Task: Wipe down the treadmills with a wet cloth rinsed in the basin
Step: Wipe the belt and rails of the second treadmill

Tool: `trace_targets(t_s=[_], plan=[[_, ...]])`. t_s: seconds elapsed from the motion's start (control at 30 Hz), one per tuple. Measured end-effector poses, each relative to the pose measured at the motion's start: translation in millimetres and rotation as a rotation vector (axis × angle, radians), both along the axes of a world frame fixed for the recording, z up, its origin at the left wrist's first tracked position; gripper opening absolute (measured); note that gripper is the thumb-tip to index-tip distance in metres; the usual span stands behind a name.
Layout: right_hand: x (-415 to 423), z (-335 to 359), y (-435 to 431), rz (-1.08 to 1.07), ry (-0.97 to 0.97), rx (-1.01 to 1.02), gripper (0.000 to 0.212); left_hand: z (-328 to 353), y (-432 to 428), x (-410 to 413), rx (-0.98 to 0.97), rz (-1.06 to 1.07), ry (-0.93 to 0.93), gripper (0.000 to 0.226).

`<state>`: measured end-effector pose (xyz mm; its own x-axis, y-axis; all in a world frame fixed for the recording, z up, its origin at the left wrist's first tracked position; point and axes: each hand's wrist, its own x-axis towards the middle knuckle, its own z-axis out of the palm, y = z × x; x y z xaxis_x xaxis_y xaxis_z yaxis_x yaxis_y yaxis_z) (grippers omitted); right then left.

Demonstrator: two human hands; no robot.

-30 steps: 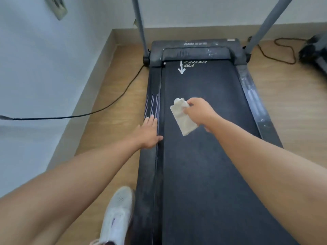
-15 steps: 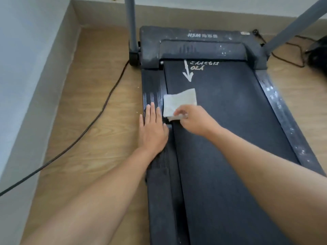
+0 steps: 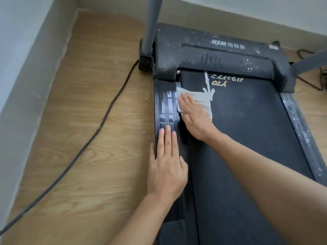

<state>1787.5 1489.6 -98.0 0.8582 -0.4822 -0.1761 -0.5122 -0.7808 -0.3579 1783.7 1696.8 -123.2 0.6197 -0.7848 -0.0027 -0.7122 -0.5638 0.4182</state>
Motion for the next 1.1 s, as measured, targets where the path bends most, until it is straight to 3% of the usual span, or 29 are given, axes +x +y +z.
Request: trace_targets(t_s=[0.17,0.27,0.5,0.63,0.7,0.8,1.1], plan=[[79.7,3.6,-66.9,0.011,0.077,-0.051,0.067,4.6,-0.3,0.0,0.031,-0.023,0.011,0.075],[76.2,1.1,-55.7,0.012,0.067,-0.013,0.077,6.1,0.8,0.9,0.046,-0.033,0.027,0.075],[-31.1,9.7,44.1,-0.043,0.024,0.202,0.093,7.7,0.8,2.1,0.029,-0.031,0.045,0.072],[-127.4,33.6,109.5,0.122,0.049,0.365,0.091,9.0,1.8,3.1,0.030,-0.033,0.042,0.065],[-132.7,35.0,87.3,0.225,0.061,0.291,0.077,9.9,3.0,3.2,0.040,-0.037,0.040,0.065],[-89.1,19.2,39.2,0.235,-0.084,0.119,0.054,11.8,0.6,2.6,0.051,-0.030,0.036,0.067],[36.0,-4.0,-17.0,-0.167,-0.064,-0.101,0.062,5.7,1.1,-0.2,0.053,-0.015,0.017,0.069]])
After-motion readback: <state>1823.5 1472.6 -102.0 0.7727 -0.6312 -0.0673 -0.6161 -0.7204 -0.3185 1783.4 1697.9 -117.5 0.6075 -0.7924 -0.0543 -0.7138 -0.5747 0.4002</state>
